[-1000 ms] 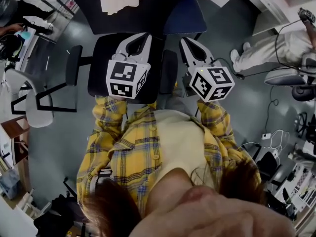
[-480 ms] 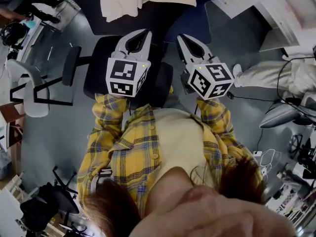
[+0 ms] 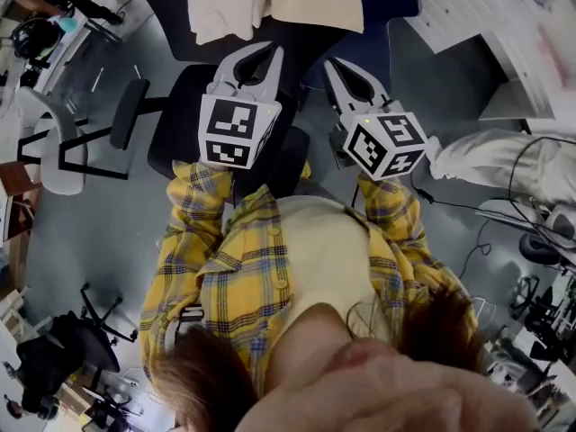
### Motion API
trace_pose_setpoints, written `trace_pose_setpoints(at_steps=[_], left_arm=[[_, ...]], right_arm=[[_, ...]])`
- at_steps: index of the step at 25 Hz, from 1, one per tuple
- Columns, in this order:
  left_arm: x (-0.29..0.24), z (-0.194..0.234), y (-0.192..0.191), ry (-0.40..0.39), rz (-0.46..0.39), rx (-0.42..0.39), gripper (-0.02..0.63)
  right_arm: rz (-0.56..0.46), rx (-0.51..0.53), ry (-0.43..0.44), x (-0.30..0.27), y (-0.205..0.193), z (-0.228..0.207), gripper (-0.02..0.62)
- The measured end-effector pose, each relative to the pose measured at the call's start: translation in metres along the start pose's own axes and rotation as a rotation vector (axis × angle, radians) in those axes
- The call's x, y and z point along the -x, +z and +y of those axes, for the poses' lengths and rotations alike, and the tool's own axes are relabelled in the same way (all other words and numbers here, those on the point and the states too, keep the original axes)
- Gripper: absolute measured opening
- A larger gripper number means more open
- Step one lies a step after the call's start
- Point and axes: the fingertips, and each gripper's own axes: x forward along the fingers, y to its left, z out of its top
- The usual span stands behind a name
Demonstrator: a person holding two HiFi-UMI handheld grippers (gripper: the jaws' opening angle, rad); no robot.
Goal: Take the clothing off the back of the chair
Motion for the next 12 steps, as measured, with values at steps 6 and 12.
trace_pose_setpoints(at_steps=[6, 12], left_arm=[[-0.01, 0.009, 0.005, 0.049, -0.002, -0.025, 0.005], [-0.018, 0.01, 0.011, 0.076, 0.003, -0.064, 0.042]], right_arm=[[-0.001, 0.006, 0.064, -0.015, 0.007, 0.001, 0.012], [-0.014, 0.001, 0.112, -0.022, 0.019, -0.003, 0.012]])
